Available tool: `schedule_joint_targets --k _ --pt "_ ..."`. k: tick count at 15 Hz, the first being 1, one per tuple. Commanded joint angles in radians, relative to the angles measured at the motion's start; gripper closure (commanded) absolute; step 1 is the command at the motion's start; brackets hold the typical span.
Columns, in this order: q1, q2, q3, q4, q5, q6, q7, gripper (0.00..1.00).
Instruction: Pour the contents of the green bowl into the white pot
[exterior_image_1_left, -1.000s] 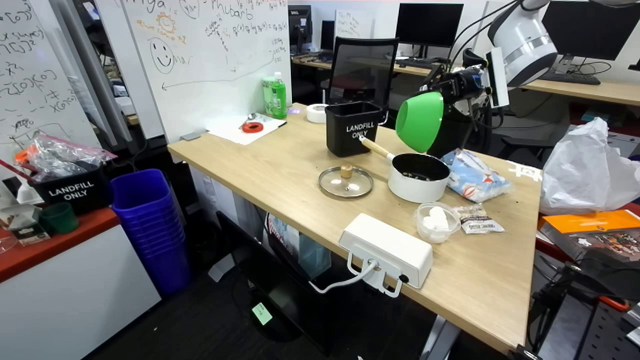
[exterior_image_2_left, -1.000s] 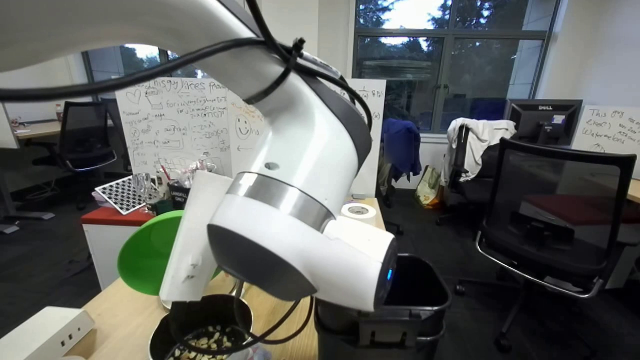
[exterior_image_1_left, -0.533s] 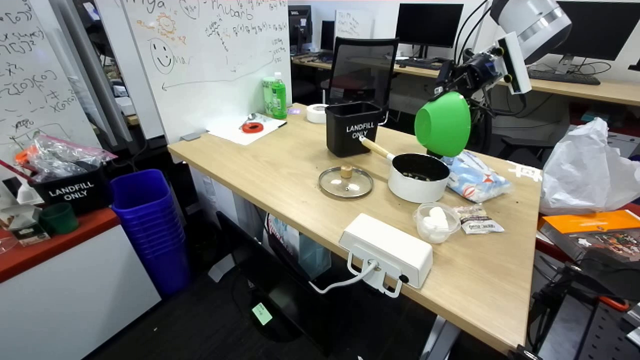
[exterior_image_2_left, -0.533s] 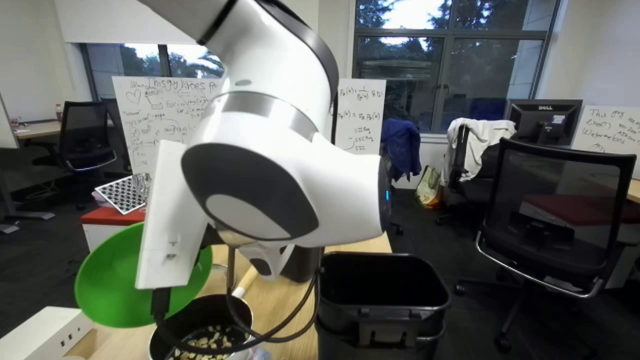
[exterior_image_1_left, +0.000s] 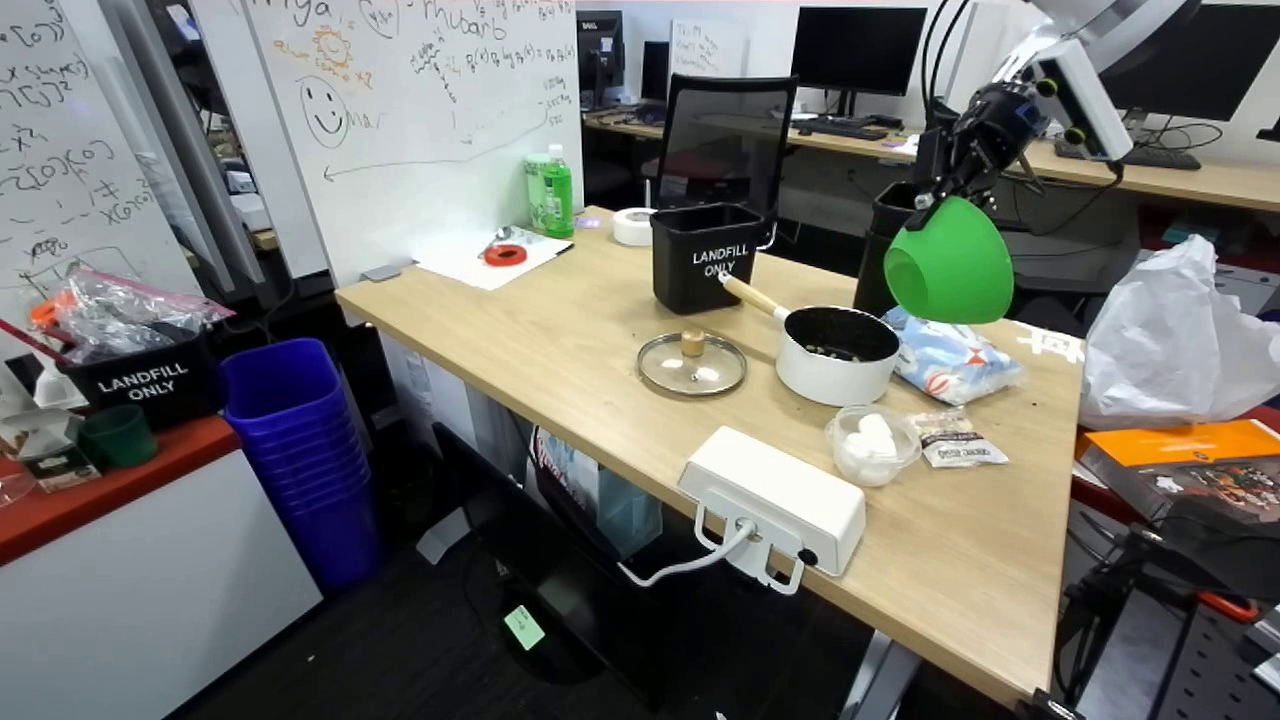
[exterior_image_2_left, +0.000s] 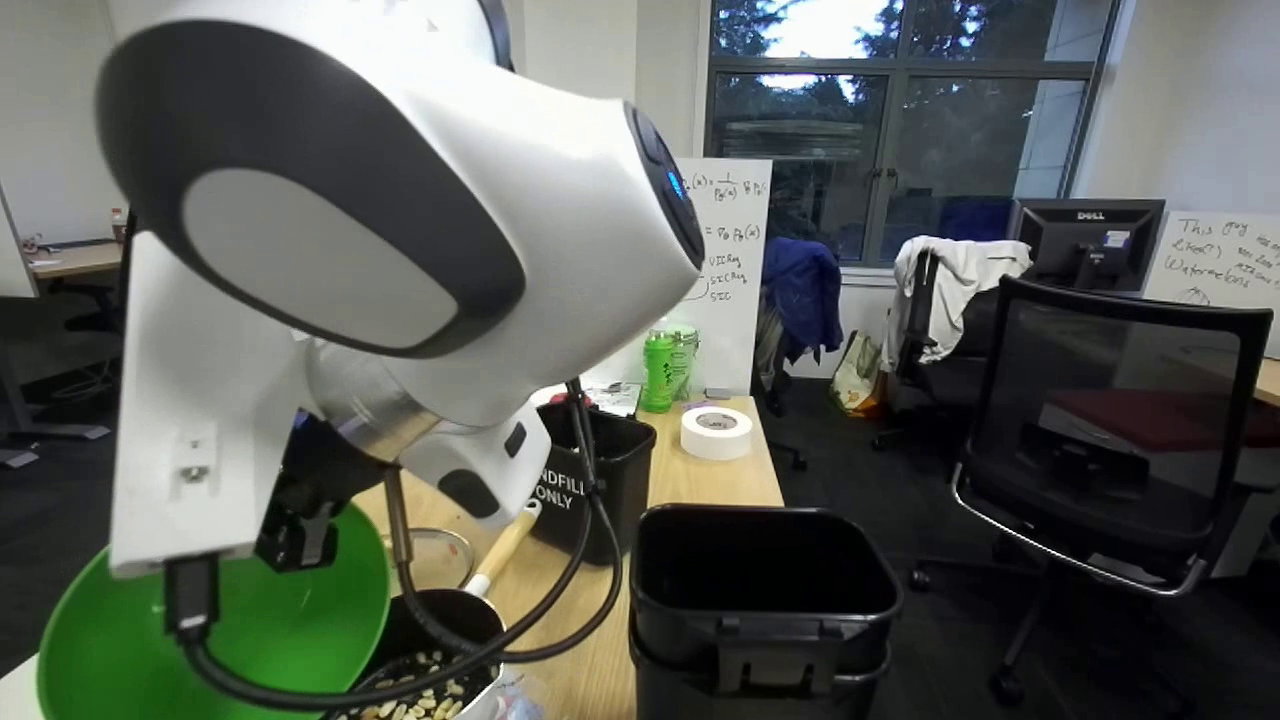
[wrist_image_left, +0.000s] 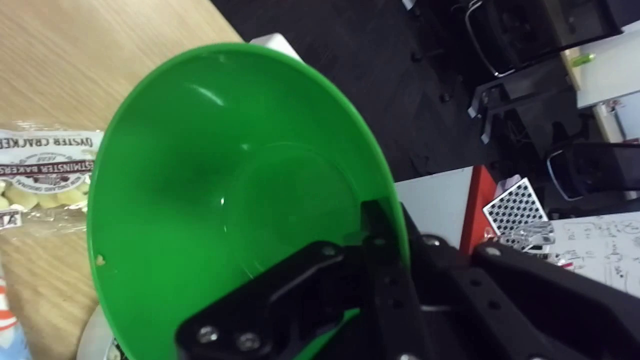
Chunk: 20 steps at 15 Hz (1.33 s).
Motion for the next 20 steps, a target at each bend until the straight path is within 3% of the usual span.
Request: schedule_joint_targets --k 1,5,8,12,15,20 --pt "0.042 -0.099 0.003 -0.142 -0.036 0.244 0.063 0.99" --pt "0.072 -0.128 0.016 -0.261 -0.027 0.548 0.103 0.99" --pt "0.092 -0.137 0.018 -0.347 -0.082 0.772 0.133 0.99" --pt "0.110 -0.152 0.007 -0.450 -0.288 1.001 0.308 0.99" --pt "0.108 -0.179 0.001 -0.486 -0.469 1.014 0.479 0.99" --pt "0.105 -0.258 0.017 -0.520 -0.577 0.886 0.587 0.99"
